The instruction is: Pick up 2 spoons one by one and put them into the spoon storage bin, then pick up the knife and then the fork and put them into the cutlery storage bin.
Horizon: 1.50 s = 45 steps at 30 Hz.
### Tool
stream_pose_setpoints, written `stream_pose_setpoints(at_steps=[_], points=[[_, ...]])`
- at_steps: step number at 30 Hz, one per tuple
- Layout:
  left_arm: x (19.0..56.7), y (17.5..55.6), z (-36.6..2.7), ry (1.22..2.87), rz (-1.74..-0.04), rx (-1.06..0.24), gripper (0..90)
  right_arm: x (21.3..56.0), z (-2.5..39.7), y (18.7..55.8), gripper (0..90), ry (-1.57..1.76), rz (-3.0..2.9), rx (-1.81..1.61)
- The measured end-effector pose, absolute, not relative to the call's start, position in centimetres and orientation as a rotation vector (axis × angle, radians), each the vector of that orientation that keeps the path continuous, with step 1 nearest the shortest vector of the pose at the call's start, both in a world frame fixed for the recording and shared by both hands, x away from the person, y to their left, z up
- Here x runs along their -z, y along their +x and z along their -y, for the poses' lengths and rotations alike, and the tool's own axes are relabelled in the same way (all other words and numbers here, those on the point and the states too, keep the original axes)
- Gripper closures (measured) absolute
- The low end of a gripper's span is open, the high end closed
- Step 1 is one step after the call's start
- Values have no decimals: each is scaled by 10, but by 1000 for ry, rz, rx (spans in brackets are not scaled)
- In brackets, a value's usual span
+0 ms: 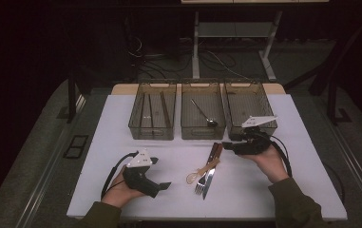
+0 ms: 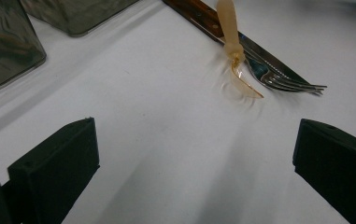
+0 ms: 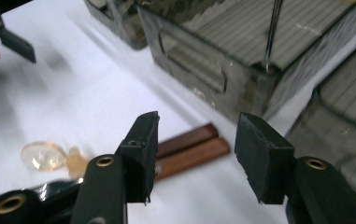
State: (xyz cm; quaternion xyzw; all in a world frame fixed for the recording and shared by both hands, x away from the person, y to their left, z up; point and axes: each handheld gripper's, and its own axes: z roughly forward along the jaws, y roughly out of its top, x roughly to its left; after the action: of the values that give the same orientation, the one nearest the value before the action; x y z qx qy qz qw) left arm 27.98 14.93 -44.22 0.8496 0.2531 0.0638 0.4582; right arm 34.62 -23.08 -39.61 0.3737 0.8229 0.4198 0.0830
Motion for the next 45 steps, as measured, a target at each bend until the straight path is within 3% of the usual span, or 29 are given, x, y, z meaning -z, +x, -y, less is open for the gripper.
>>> stream_pose_setpoints(at_steps=[17,38,45], points=[[441,279,-148,2114,-604,-162,0,427,266,294,205,1167,-2384,-1312],[438,282,-143,2106,-619,-150,0,444,292,261,183,1161,-2328,-1300],[435,284,-123,2109,-593,-99,151,446,294,260,183,1159,-2332,-1290]])
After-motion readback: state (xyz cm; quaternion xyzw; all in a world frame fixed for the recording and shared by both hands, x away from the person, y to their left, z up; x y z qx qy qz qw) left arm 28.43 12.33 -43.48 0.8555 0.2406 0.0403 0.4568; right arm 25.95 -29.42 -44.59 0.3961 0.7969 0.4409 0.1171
